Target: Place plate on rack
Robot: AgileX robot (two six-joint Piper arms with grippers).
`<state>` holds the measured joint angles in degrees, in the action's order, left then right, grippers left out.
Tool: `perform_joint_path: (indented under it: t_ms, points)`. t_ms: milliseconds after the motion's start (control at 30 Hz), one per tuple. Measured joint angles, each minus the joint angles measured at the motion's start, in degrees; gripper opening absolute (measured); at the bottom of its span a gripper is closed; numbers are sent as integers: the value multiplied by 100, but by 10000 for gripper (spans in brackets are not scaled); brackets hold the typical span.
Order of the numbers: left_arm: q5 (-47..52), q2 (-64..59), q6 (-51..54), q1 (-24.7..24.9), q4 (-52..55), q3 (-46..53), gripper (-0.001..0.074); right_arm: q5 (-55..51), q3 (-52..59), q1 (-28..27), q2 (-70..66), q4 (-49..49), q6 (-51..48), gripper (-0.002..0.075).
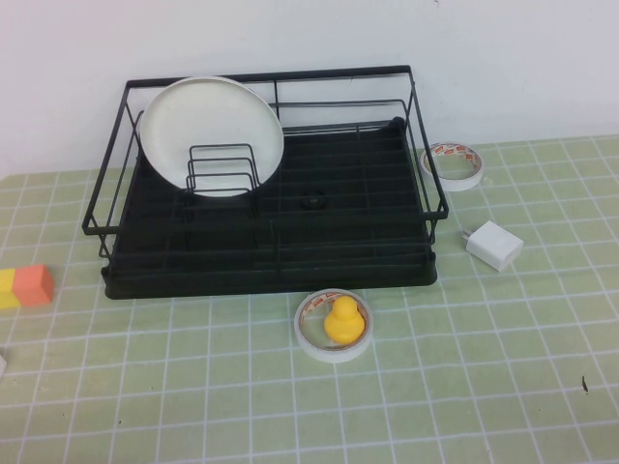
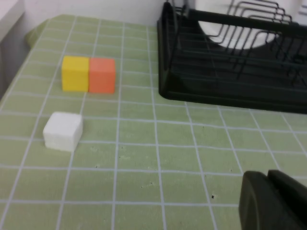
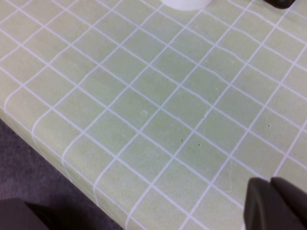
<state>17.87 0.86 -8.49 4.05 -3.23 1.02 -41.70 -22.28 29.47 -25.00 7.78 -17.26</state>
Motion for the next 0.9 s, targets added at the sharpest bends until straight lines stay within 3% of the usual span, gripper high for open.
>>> perform_joint_path:
  t_ms: [267,900]
  points:
    - [12,0,965,5,-416,0,-1,-2,0,0,0,0,0,0]
    - [20,0,1012,5,-416,0,-1,-2,0,0,0,10,0,0]
